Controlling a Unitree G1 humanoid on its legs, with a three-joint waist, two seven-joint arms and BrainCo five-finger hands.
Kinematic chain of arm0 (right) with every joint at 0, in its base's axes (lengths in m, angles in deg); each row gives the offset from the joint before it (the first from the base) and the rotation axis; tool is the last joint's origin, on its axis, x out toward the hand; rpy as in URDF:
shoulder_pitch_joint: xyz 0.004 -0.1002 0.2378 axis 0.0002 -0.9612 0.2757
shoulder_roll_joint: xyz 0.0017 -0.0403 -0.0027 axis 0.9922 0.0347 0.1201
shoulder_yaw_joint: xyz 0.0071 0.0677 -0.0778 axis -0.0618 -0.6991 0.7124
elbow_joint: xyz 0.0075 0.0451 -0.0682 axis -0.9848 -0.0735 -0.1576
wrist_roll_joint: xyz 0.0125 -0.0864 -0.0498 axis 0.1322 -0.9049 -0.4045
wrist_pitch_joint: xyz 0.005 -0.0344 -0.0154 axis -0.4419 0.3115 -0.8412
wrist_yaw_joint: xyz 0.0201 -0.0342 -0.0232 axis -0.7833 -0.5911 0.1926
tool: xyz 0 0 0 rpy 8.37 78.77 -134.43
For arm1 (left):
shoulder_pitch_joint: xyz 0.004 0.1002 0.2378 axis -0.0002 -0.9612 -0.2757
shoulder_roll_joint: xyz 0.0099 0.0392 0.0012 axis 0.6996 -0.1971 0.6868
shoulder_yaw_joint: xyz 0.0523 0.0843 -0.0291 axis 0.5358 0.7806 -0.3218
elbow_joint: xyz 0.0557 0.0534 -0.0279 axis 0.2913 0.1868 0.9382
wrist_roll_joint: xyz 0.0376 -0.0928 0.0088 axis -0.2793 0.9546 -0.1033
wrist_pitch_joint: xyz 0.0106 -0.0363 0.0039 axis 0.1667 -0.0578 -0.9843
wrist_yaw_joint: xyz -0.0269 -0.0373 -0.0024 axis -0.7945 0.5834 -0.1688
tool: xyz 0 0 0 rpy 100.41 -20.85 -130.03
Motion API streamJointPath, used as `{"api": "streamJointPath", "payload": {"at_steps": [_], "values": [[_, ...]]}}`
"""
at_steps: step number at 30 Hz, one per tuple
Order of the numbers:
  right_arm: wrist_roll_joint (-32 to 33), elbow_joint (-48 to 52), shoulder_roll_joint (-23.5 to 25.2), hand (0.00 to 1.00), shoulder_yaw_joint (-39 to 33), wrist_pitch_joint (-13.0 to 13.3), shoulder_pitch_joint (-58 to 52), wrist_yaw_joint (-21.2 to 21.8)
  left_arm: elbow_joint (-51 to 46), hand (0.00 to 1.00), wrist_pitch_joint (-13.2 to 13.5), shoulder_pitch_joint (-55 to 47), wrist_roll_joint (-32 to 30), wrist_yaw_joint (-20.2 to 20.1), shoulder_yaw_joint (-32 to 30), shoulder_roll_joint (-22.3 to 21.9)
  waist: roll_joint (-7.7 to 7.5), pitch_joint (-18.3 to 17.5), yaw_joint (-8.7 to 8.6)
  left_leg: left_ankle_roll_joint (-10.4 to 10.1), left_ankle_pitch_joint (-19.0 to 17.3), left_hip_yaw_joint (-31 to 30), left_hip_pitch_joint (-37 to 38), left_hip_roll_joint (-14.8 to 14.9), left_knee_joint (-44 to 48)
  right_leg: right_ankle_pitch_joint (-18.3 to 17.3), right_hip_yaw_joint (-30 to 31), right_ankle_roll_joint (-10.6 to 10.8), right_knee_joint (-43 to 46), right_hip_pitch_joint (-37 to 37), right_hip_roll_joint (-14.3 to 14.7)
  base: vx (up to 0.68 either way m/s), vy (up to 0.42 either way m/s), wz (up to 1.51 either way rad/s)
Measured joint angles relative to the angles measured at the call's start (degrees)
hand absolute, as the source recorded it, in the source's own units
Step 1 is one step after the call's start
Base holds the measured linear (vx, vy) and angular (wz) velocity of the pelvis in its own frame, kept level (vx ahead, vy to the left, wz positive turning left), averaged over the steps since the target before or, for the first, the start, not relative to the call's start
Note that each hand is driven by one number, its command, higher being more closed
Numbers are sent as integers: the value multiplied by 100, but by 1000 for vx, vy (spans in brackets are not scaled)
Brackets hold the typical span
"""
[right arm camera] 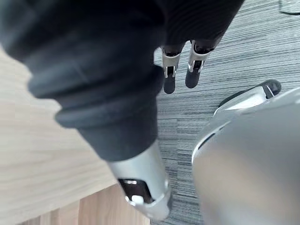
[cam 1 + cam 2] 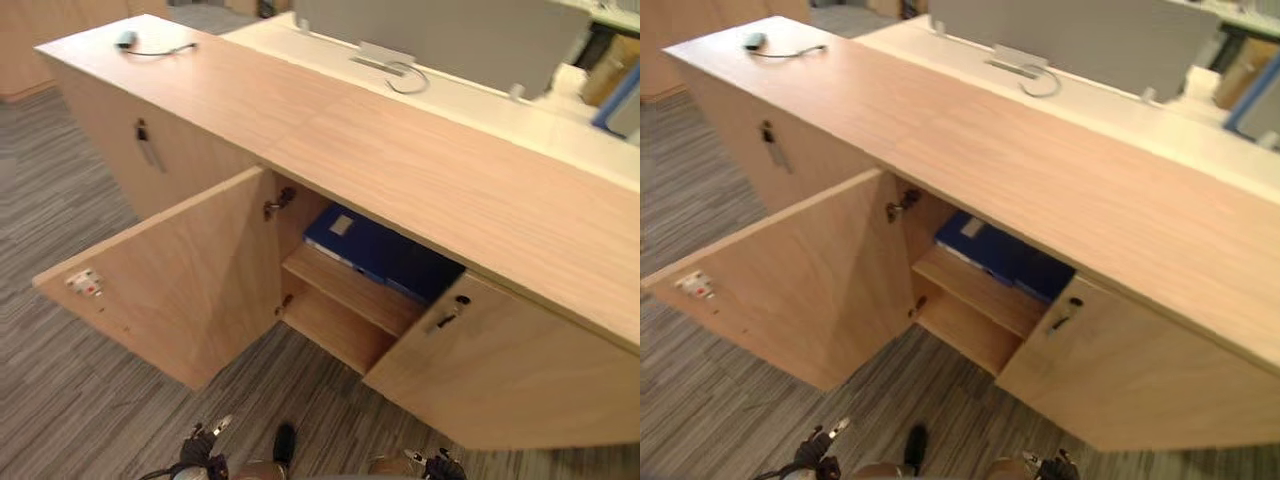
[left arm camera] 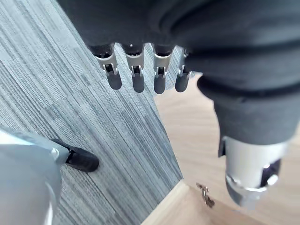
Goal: Walk over to the cabinet, pick up the folder, carry it to the office cabinet, place the folder inside the office cabinet, then close the office cabinet door
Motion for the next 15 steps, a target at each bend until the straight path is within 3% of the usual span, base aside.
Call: {"api": "streamJointPath", "payload": {"at_steps": [2, 3, 7, 9, 15], "values": [[-16, -115, 18, 0, 9, -3, 26, 11, -5, 0, -4, -74, -129, 1, -106, 2, -119, -100, 43, -43, 8, 6, -8, -31, -1, 44, -147, 1, -675, 42, 65, -34, -238, 47], [-21, -159, 34, 0, 64, -18, 26, 27, 5, 0, -19, -131, -148, 13, -174, -6, -158, -161, 53, -131, 45, -9, -6, -14, -3, 61, -172, 123, -933, 56, 142, -24, -280, 28], [-115, -217, -1, 0, 102, -28, 47, 67, -2, 0, -18, -155, -133, 94, -246, -124, -79, -329, 85, -515, 34, -23, -51, 456, -4, 170, -394, -6, -1337, 191, 615, 15, -259, 2], [-116, -227, 3, 0, 109, -29, 47, 65, 4, 0, -19, -110, -105, 103, -247, -149, -98, -366, 79, -614, 52, -66, -99, 617, -4, 214, -483, -76, -1481, 237, 795, 40, -189, 8], [-116, -324, -11, 0, 103, -29, 104, 49, -5, 0, -17, 81, 26, 115, -246, -192, -94, -344, 78, -681, 43, -142, -110, 692, -1, 232, -748, -130, -1709, 479, 928, 79, -90, 17]]}}
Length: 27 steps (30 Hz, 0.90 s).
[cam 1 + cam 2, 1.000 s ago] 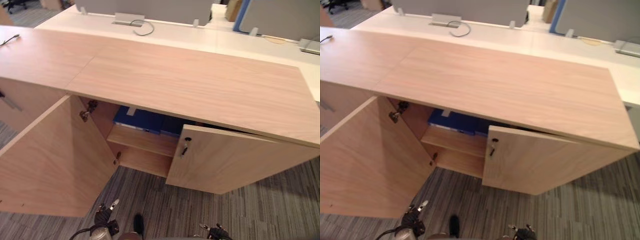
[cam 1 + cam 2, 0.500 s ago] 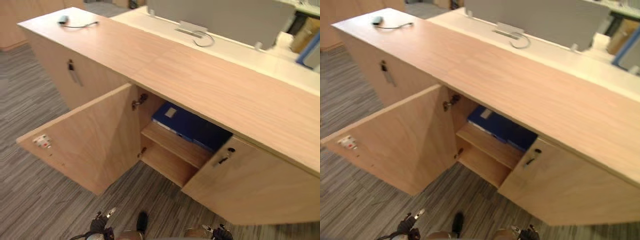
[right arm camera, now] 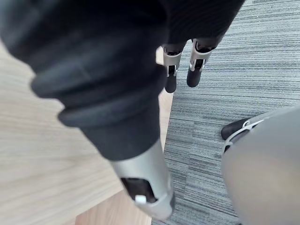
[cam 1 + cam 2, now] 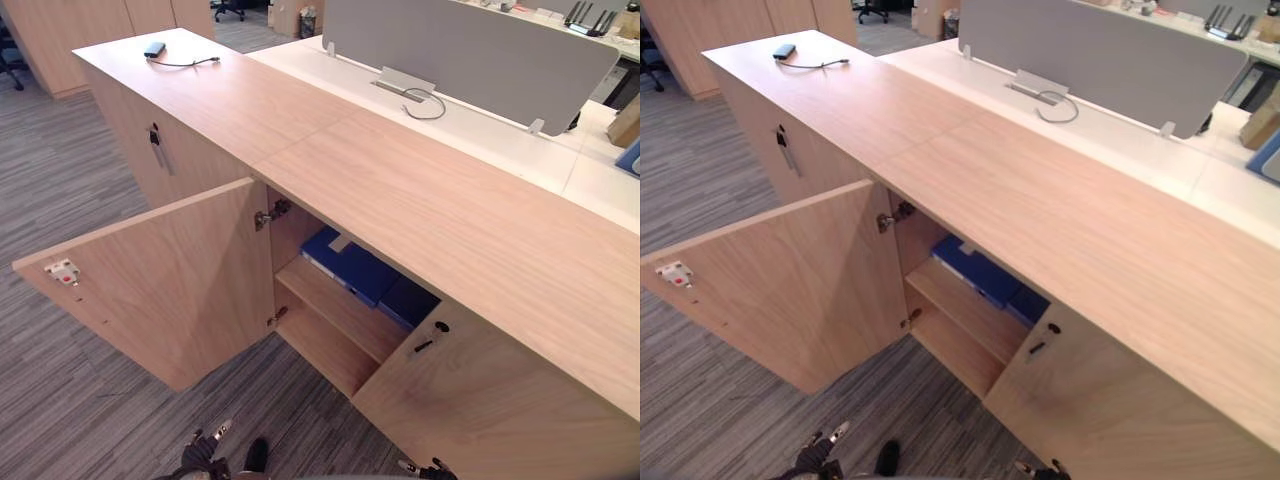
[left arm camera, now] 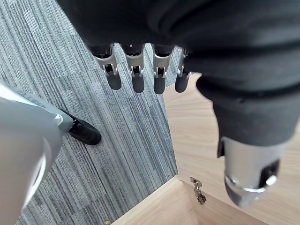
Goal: Walk over to the cabinet, pick up the folder, carry it to the office cabinet, place the folder inside the office cabinet, then close the office cabinet door
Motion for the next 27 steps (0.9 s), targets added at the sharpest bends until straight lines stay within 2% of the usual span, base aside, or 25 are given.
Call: {"api": "streamJointPath", "payload": {"at_steps": [3, 4, 5, 6, 7, 8, 10, 12, 13, 14, 19, 23, 27], "values": [[1, -17, 15, 0, -17, 2, 31, -12, -20, 0, 1, 137, 112, 3, 36, 1, 1, 9, -14, -24, 139, -28, -135, -153, 45, -42, -346, -29, 34, 72, -70, 53, -19, 47], [1, -19, 11, 0, -51, 2, 32, -14, -67, 0, 1, 166, 141, 4, 57, 1, 3, 16, -34, 47, 205, 159, -221, -199, 80, -52, -487, -22, 45, 74, -132, 24, 62, 101], [2, -41, 15, 0, -145, 1, 54, -23, -182, 0, 7, 237, 165, 5, 82, 9, 3, 70, -33, 157, 215, 716, -405, -305, 224, -61, -722, -30, 101, 73, -196, -2, 140, 76], [4, -59, 44, 0, -179, 1, 135, -40, -242, 0, 18, 318, 188, 20, 83, 68, -46, 229, 51, 531, -149, 1365, -536, -313, 676, -78, -800, -42, 192, 57, -271, -56, 173, 52], [5, -55, 66, 0, -207, 3, 187, -50, -240, 0, 10, 310, 188, 39, 82, 104, -63, 302, 80, 580, -391, 1821, -650, -246, 1062, -122, -796, -11, 264, 86, -321, -113, 127, 15], [17, -48, 65, 0, -308, 1, 225, -60, -236, 0, -2, 265, 188, 50, 88, 105, -31, 370, 104, 540, -548, 2119, -713, -207, 1388, -262, -801, 60, 412, 126, -389, -103, 108, 14], [22, -43, 73, 0, -337, -13, 195, -60, -236, 0, -3, 173, 181, 43, 148, 95, -8, 321, 104, 643, -370, 2110, -432, -480, 772, -357, -801, 109, 436, 133, -597, -16, 101, 17], [22, -43, 105, 0, -359, -23, 199, -60, -236, 0, -4, 177, 183, 39, 134, 90, -6, 323, 79, 690, -285, 2111, -223, -607, 229, -361, -801, 111, 331, 135, -637, 37, 109, 35], [32, -35, 139, 0, -500, -31, 209, -57, -230, 0, -7, 188, 184, 29, 118, 74, 14, 355, 18, 701, -70, 2011, -167, -686, -10, -335, -823, 74, 230, 205, -619, 34, 99, 57], [32, -37, 137, 0, -563, -36, 208, -59, -229, 0, -10, 191, 184, 23, 118, 62, 37, 369, 2, 729, 75, 1929, -164, -698, -11, -334, -880, 73, 216, 257, -623, 44, 93, 62], [24, -59, 164, 0, -555, -38, 283, -57, -159, 0, -24, 177, 182, -31, 37, 72, 8, 354, -7, 803, 57, 1546, -80, -1017, -13, -293, -1121, 58, 12, 631, -743, 66, 62, 44], [14, -83, 173, 0, -503, -34, 374, -52, -148, 0, -24, 128, 182, -58, -10, 81, 6, 349, 30, 781, 17, 1407, 26, -1062, -15, -275, -1111, 33, 38, 784, -730, 21, 6, 23], [0, -230, 175, 0, -397, -37, 434, -51, 110, 0, -41, 56, 220, -126, -23, 71, 9, 346, 31, 758, -74, 1419, 105, -935, -17, -195, -1095, -78, 34, 844, -610, 5, -51, -5]]}}
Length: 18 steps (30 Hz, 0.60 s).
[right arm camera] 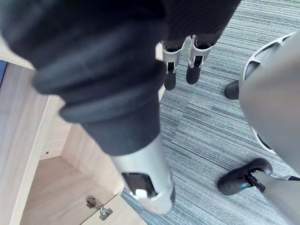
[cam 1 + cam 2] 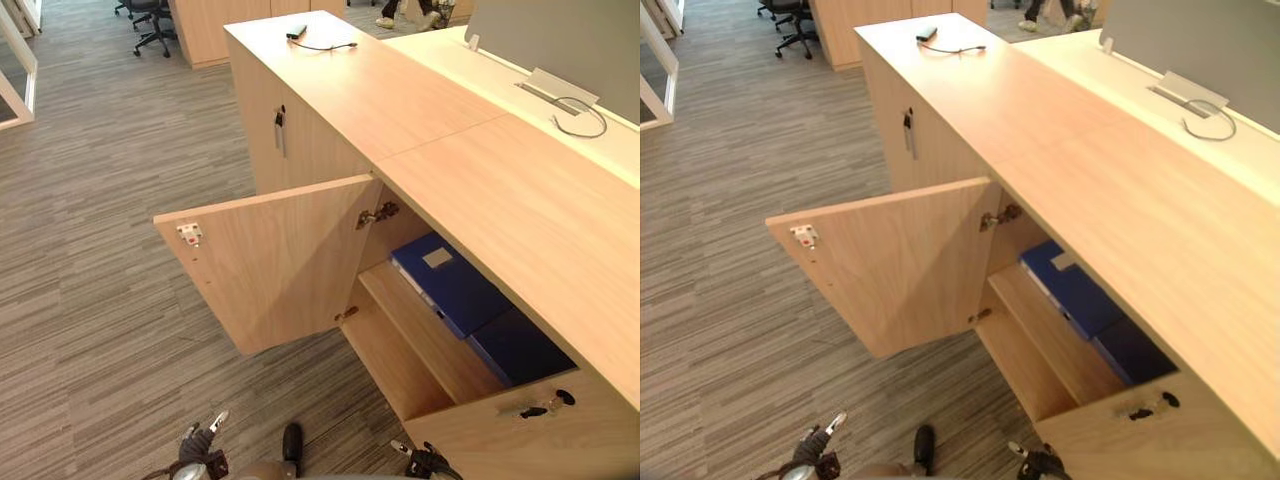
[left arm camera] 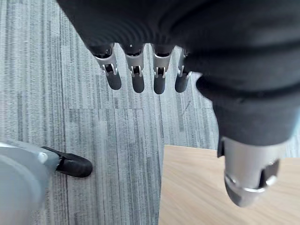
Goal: Walk over to the cabinet, pick up the folder, carry it to the office cabinet, place the folder inside the office cabinet, then close the office cabinet door
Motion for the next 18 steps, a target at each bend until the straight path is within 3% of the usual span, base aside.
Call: {"api": "streamJointPath", "payload": {"at_steps": [4, 7, 10, 13, 14, 16, 17, 18], "values": [[1, 2, -38, 0, 73, 2, -67, 2, 49, 0, 3, -68, 439, -106, 29, -49, 2, -6, 19, -48, -29, 10, -7, 107, 11, 35, 0, -43, 19, -22, 95, 7, -51, -3], [36, -1, -74, 0, 101, 10, -81, -1, 25, 0, 23, 37, 910, -145, 104, -31, 6, 73, 48, -142, -295, 39, -532, 206, 847, 39, -13, -35, 321, -245, 79, 7, -7, 6], [163, 10, -101, 0, 42, 8, -68, 0, -317, 0, 29, -221, 1136, -178, 9, -14, 69, 130, 144, -208, -394, 22, -537, 314, 1101, 13, 16, -10, 783, -388, 82, -22, -23, -9], [389, 36, -229, 0, -171, 96, -79, 41, -855, 0, 125, -642, 1654, -526, -1365, 224, 119, 89, 233, -284, -347, 24, -497, 384, 954, -168, 19, 48, 859, -486, 76, -48, -76, -4], [436, 39, -262, 0, -185, 128, -78, 39, -853, 0, 129, -640, 1748, -535, -1519, 299, 135, 84, 245, -260, -358, 36, -507, 393, 864, -187, 18, 54, 815, -498, 83, -144, -150, -4], [504, 87, -271, 0, -302, 230, -70, 38, -849, 0, 155, -615, 1971, -537, -1995, 613, 92, 59, 236, -414, -526, 551, -501, 499, 653, -186, -28, 56, 386, -486, 72, -139, -171, -10], [596, 78, -307, 0, -417, 254, -63, 37, -846, 0, 158, -469, 2010, -536, -2154, 706, 120, 67, 219, -177, -627, 681, -734, 631, 1242, -164, -105, 61, 227, -527, 62, -61, -136, -10], [677, 63, -350, 0, -448, 233, -99, 40, -847, 0, 157, -354, 2083, -537, -2192, 763, 211, 20, 198, -248, -723, 675, -784, 821, 1581, -139, -114, 47, 220, -566, 91, -8, -141, 4]]}}
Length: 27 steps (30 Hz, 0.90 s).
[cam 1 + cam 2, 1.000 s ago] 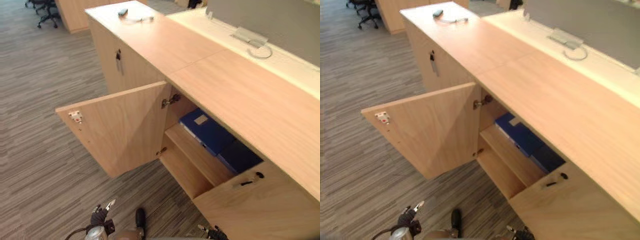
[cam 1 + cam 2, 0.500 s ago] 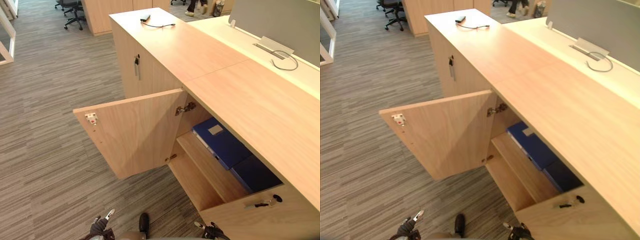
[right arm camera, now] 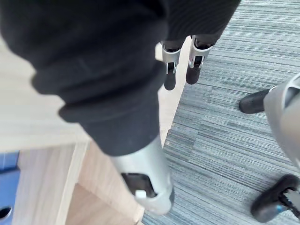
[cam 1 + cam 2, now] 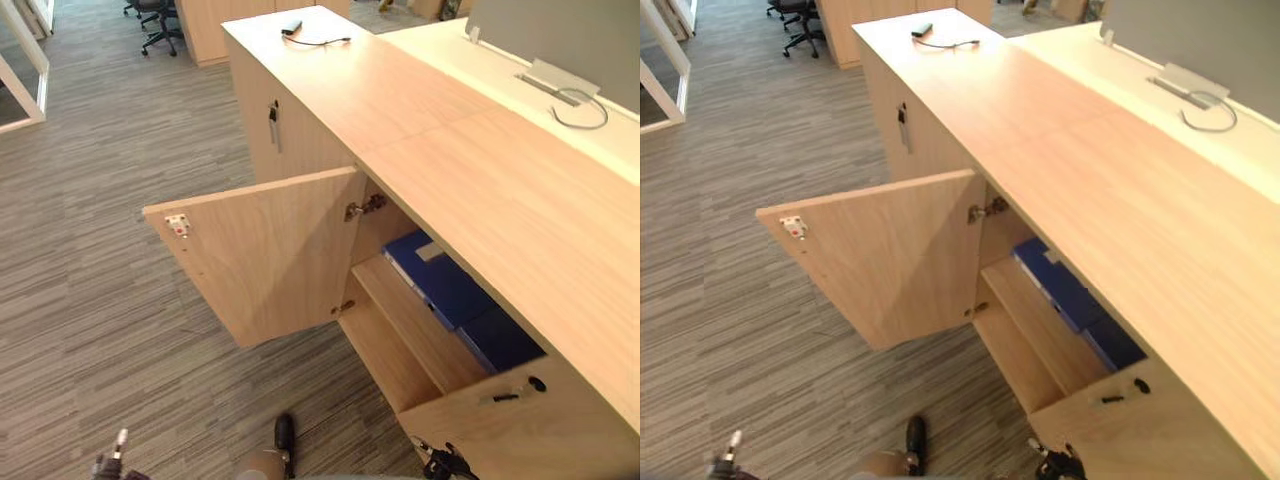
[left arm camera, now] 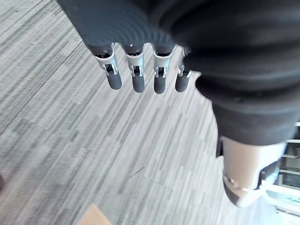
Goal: Walk over to the cabinet, pick up the folder, carry it to the office cabinet, place the folder inside the office cabinet, then close the office cabinet door
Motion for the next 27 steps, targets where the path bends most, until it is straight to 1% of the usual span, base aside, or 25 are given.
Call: {"api": "streamJointPath", "payload": {"at_steps": [1, 2, 3, 4, 5, 7, 10, 12, 13, 15, 16, 17, 18, 20, 21, 22, 23, 24, 27], "values": [[10, 1, -50, 0, -76, -1, -166, 8, -15, 0, 2, 156, 25, -13, 11, 55, 132, -115, -31, -154, -38, -63, 154, 240, -29, 23, -44, 10, -39, 16, 67, 35, -71, 14], [11, 0, -91, 0, -96, -1, -248, 9, -23, 0, 2, 225, 29, -27, 51, 72, 201, -165, -60, -370, -53, -116, 284, 320, -251, 36, -51, 18, -73, 32, 99, 85, -13, 28], [4, -22, -114, 0, -158, -8, -329, 20, -60, 0, 0, 356, 7, -62, 161, 119, 228, -191, -111, -534, 229, -114, 498, 265, -788, 142, -61, 2, -133, 48, 82, 92, 88, -2], [-3, -41, -124, 0, -167, -32, -351, 27, -221, 0, 1, 406, -69, -133, 233, 241, 281, -234, -122, -467, 600, -23, 750, 237, -1429, 304, 4, 2, -286, 25, 109, 75, 110, -9], [-3, -40, -106, 0, -167, -42, -350, 34, -251, 0, 1, 441, -139, -139, 261, 310, 267, -234, -145, -446, 674, -9, 785, 227, -1575, 351, 25, 14, -317, 2, 113, 35, 107, -27], [-5, -50, -42, 0, -167, -86, -346, 88, -262, 0, -6, 511, -404, -152, 390, 587, 211, -234, -130, -409, 672, 162, 824, 229, -1576, 581, 171, -28, -404, -28, 106, -2, 111, -30], [-8, -50, -11, 0, -159, -112, -354, 141, -285, 0, -38, 518, -647, -165, 489, 843, 250, -246, -137, -353, 615, 295, 937, 217, -1579, 783, 332, -31, -421, -48, 92, -26, 125, -30], [-18, -48, 24, 0, -154, -119, -376, 196, -520, 0, -41, 544, -1044, -160, 671, 994, 252, -258, -135, -325, 571, 386, 994, 188, -1581, 876, 401, -6, -427, -50, 85, -60, 66, -22], [-19, -48, 31, 0, -112, -120, -395, 215, -637, 0, -45, 553, -1307, -147, 779, 1029, 254, -266, -142, -338, 541, 411, 995, 167, -1582, 880, 402, -8, -431, -55, 62, -67, 37, -13], [-18, -47, 34, 0, -38, -121, -414, 222, -781, 0, -45, 569, -1568, -121, 885, 1031, 260, -268, -147, -333, 535, 447, 994, 156, -1583, 879, 403, -7, -444, -65, 49, -74, 13, -10], [-18, -40, 33, 0, 5, -121, -442, 255, -884, 0, -53, 612, -1773, -108, 1005, 1031, 269, -274, -159, -291, 507, 465, 993, 157, -1583, 878, 403, -6, -461, -70, 51, -76, -6, -10], [-18, -26, 31, 0, 43, -121, -460, 258, -933, 0, -54, 622, -1828, -106, 1049, 1031, 270, -276, -169, -292, 507, 465, 993, 158, -1583, 877, 403, -5, -473, -70, 55, -73, -22, -11], [-18, -5, 28, 0, 77, -121, -488, 283, -1018, 0, -66, 652, -2033, -85, 1115, 1032, 272, -278, -185, -298, 512, 470, 992, 162, -1583, 874, 410, -3, -521, -64, 68, -68, -32, -11], [-19, 14, 23, 0, 88, -121, -506, 316, -1062, 0, -80, 719, -2247, -76, 1154, 1040, 272, -279, -202, -313, 522, 492, 987, 165, -1583, 857, 416, 21, -589, -60, 76, -60, -36, -15], [-19, 20, 20, 0, 89, -121, -517, 333, -1062, 0, -110, 792, -2444, -71, 1206, 1078, 267, -281, -222, -335, 544, 519, 985, 167, -1583, 819, 422, 68, -636, -54, 76, -46, -41, -12], [-23, 24, 11, 0, 89, -121, -528, 343, -1062, 0, -153, 901, -2637, -70, 1259, 1123, 280, -277, -250, -352, 559, 528, 984, 191, -1582, 792, 432, 58, -653, -53, 96, -40, -42, -8], [-22, 27, 10, 0, 89, -121, -529, 345, -1062, 0, -170, 959, -2681, -71, 1284, 1167, 284, -279, -262, -359, 568, 529, 985, 210, -1582, 785, 436, 54, -658, -53, 97, -29, -32, -5], [-26, 44, 10, 0, 90, -122, -564, 350, -1061, 0, -202, 1100, -2776, -68, 1307, 1295, 279, -283, -273, -372, 580, 539, 989, 230, -1582, 748, 453, 20, -683, -59, 122, -15, -28, -5], [-26, 169, -50, 0, 88, -122, -647, 374, -977, 0, -217, 1544, -2973, -5, 1597, 1809, 261, -294, -269, -394, 596, 588, 1000, 298, -1581, 741, 557, 11, -720, -65, 201, 16, -29, -10]]}}
